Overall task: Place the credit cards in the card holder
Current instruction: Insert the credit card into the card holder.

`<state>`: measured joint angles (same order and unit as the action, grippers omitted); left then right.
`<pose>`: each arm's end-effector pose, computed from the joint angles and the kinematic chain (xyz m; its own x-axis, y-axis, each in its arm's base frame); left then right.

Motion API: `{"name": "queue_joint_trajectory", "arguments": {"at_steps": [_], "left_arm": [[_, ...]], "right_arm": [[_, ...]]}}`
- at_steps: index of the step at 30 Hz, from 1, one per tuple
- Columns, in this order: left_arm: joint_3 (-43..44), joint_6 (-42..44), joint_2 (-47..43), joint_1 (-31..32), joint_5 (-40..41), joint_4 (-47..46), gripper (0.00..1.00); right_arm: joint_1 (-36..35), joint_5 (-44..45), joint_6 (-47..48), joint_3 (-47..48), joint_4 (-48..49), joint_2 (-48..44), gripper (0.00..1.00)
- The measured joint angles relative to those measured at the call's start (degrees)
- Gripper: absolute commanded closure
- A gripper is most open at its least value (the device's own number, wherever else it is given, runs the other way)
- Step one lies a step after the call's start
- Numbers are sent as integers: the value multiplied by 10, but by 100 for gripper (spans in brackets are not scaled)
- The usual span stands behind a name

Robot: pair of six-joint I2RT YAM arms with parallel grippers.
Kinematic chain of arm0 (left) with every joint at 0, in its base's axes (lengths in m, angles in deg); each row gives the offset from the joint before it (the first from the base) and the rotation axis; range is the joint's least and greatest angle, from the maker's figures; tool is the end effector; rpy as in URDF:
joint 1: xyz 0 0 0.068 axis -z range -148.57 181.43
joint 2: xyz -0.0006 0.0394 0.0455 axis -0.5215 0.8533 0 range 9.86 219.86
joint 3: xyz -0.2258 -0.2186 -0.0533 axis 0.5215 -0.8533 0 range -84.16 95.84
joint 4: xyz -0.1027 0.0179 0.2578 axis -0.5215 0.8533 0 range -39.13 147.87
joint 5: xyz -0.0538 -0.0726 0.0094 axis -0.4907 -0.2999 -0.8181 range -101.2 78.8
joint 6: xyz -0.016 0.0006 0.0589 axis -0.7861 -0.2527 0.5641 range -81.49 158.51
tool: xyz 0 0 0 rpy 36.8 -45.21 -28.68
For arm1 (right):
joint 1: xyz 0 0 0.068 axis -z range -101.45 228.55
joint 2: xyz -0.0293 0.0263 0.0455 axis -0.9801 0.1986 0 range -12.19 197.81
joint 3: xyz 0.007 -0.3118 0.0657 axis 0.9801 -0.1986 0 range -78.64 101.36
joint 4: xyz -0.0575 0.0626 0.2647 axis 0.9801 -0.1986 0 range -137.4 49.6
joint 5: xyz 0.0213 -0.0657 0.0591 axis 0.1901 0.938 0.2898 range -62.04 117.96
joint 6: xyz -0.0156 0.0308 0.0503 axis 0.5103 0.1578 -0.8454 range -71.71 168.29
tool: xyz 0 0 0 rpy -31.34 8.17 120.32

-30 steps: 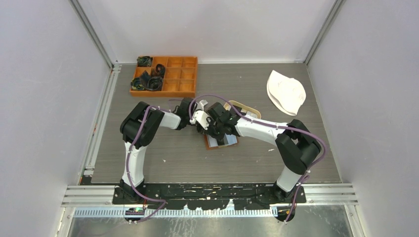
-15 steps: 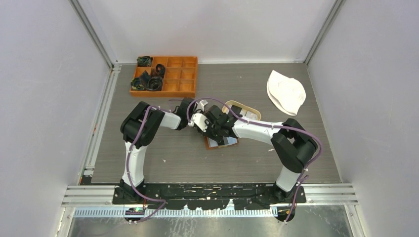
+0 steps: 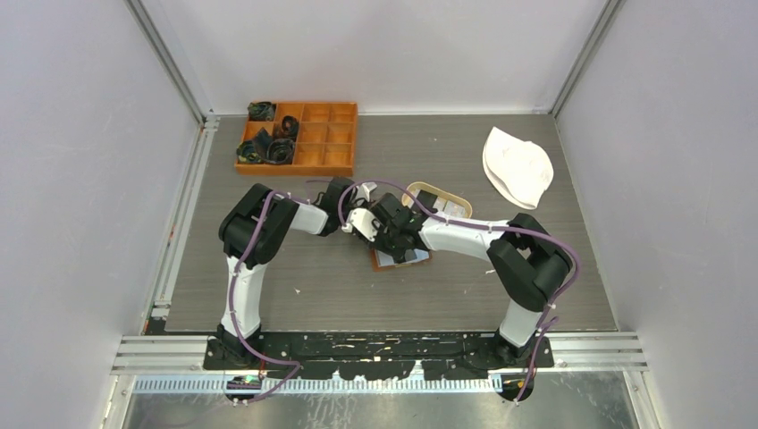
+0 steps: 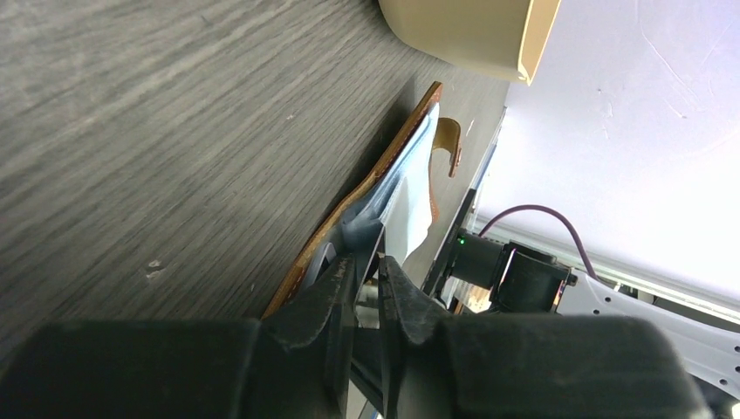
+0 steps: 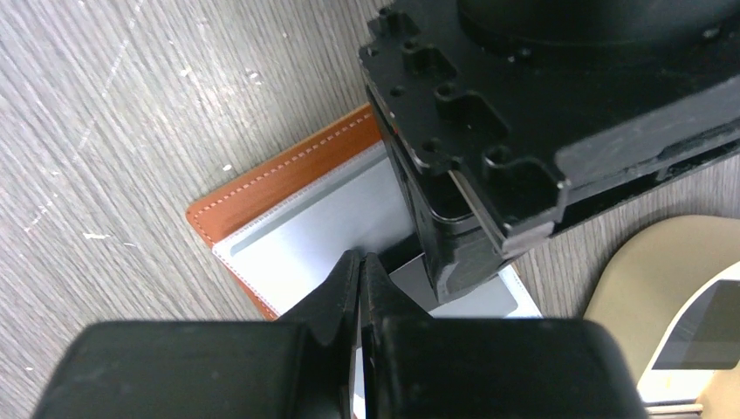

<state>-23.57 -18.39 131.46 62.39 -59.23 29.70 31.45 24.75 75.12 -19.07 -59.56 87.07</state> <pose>0.3626 -0.2570 0.1110 -0.9983 -0.0544 -0.0203 -0.0050 0.4288 -0.9034 0.2515 0.2744 0.1968 -0.1810 -0.8566 -0.4832 -0.9331 0.3047 -0.1908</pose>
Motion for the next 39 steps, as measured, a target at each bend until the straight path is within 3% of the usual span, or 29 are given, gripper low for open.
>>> {"name": "queue_joint_trajectory", "arguments": {"at_steps": [22, 33, 39], "left_arm": [[-1, -13, -1, 0, -6, -13, 71], [-50, -12, -78, 0, 27, -19, 70], [-100, -12, -130, 1, 35, -95, 72]], "right_arm": [[66, -26, 4, -3, -46, -19, 91], [167, -205, -10, -1, -118, -102, 82], [219, -274, -53, 14, -144, -90, 79]]}}
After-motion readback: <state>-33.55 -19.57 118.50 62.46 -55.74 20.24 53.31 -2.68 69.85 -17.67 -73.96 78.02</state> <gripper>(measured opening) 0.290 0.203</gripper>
